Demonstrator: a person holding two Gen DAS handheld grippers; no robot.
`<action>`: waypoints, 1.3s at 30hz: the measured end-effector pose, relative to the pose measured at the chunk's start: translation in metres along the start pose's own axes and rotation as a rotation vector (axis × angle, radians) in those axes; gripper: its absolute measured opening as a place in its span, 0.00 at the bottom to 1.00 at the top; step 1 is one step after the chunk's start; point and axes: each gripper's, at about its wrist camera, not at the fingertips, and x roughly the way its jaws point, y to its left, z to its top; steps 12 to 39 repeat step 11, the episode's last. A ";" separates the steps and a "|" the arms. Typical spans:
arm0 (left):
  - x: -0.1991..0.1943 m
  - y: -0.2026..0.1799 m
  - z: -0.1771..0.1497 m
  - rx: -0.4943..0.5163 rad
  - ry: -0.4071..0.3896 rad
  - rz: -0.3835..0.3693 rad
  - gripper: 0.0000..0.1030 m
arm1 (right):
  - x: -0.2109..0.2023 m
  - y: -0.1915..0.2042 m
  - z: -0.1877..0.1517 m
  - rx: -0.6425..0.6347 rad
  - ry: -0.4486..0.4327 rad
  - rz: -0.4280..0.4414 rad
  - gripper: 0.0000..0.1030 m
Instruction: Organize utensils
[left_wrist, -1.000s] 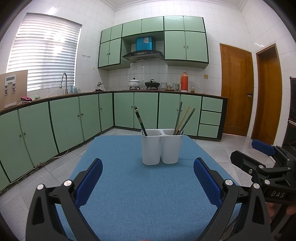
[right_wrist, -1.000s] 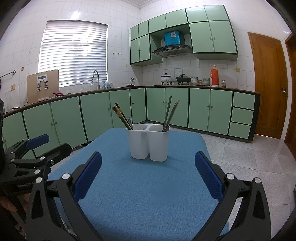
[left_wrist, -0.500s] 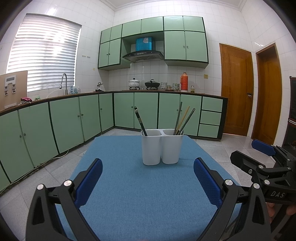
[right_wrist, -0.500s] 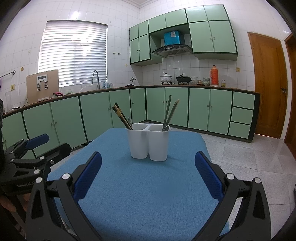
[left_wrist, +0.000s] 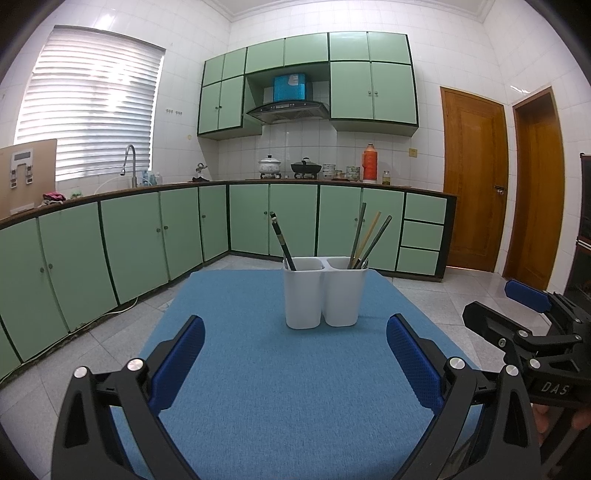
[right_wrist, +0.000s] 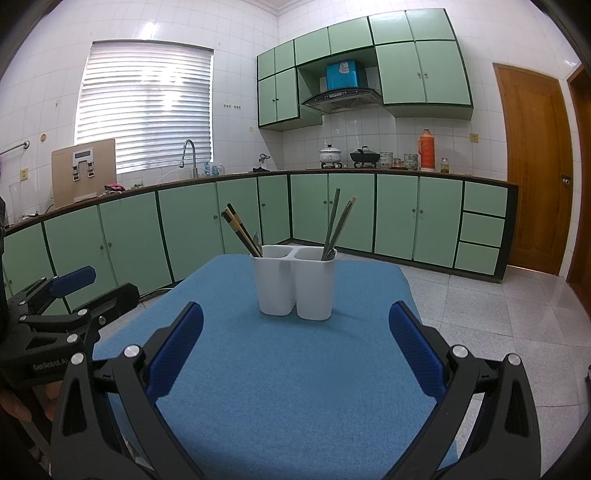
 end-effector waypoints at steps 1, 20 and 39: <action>0.000 0.000 0.000 0.001 0.000 0.000 0.94 | 0.000 0.000 0.000 0.000 0.000 0.000 0.95; 0.001 -0.002 0.000 0.006 0.000 0.001 0.94 | 0.000 0.000 0.000 0.001 0.000 0.000 0.95; 0.001 -0.002 0.000 0.006 0.000 0.001 0.94 | 0.000 0.000 0.000 0.001 0.000 0.000 0.95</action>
